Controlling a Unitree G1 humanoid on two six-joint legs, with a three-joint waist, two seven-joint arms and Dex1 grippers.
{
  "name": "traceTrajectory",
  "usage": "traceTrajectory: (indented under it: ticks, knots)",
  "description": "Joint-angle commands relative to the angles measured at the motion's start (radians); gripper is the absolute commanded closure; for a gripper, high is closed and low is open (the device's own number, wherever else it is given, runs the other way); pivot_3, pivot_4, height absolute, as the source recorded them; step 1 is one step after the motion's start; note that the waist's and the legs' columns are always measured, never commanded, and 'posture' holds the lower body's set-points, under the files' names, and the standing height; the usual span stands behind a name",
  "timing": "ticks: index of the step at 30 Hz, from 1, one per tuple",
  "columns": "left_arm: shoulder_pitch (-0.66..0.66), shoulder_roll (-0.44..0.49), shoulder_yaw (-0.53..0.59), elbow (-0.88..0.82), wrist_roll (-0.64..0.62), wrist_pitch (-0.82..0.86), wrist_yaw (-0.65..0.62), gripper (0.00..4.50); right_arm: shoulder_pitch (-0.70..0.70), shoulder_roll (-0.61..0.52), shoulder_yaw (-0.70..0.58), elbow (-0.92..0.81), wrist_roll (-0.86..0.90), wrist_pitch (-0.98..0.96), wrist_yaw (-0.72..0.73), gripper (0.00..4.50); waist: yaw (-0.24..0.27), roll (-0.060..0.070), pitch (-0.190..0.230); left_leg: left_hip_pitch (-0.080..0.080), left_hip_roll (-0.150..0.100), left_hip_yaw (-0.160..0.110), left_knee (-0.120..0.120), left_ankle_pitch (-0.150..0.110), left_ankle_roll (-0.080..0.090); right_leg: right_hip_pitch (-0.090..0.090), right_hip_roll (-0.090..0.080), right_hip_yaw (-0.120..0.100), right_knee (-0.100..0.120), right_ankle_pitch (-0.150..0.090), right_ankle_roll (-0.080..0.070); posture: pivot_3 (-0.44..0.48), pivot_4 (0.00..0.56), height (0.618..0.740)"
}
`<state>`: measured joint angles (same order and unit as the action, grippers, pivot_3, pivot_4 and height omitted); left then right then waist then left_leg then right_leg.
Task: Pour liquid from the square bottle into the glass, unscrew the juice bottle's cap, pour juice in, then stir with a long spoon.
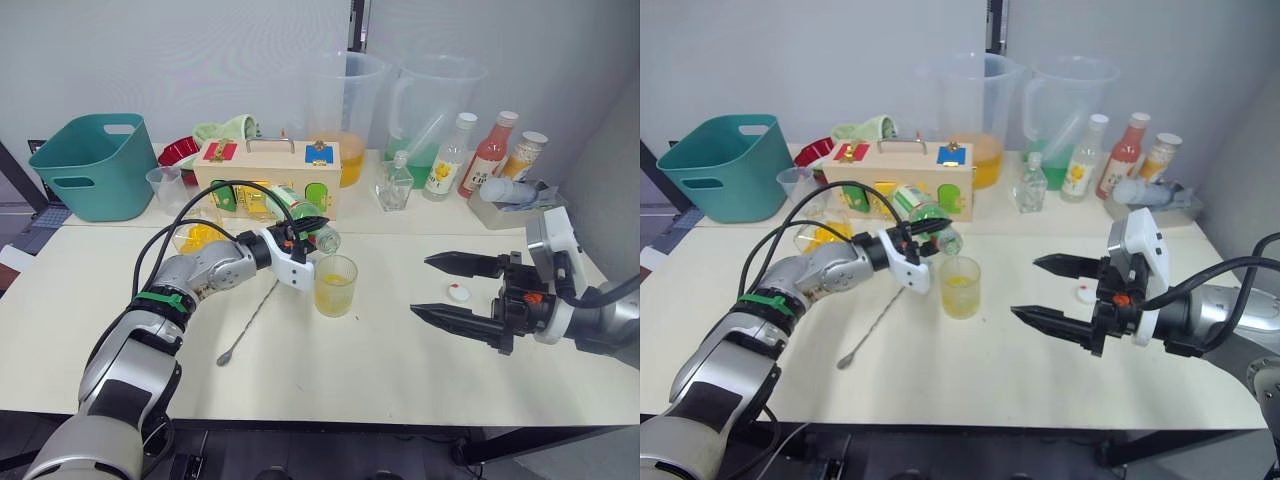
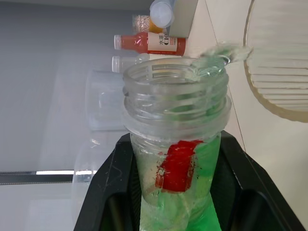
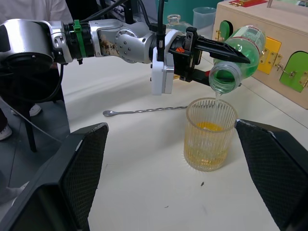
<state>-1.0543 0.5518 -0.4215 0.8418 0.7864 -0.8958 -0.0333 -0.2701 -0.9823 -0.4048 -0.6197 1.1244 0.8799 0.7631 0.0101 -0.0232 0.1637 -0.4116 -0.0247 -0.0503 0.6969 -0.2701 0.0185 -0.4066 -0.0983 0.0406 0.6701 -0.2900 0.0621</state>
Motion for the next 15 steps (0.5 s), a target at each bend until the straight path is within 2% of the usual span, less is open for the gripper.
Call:
traceTrajectory:
  ticks: [1,15]
  knots:
    - [-0.039,0.015,0.012,-0.041,-0.010,-0.009,0.033,3.03,-0.016,-0.015,-0.017,-0.017,0.019,-0.021,0.011,0.03,0.000,0.000,0.000,0.000,0.000,0.000,0.000,0.000,0.000,0.000,0.000,0.000,0.000,0.000,0.000,0.000,0.150,0.740]
    - [-0.032,0.020,0.017,-0.055,-0.013,-0.003,0.034,3.03,-0.036,-0.013,0.002,0.002,0.002,-0.022,0.030,0.03,0.000,0.000,0.000,0.000,0.000,0.000,0.000,0.000,0.000,-0.001,0.000,0.000,0.001,0.000,0.000,0.000,0.150,0.740]
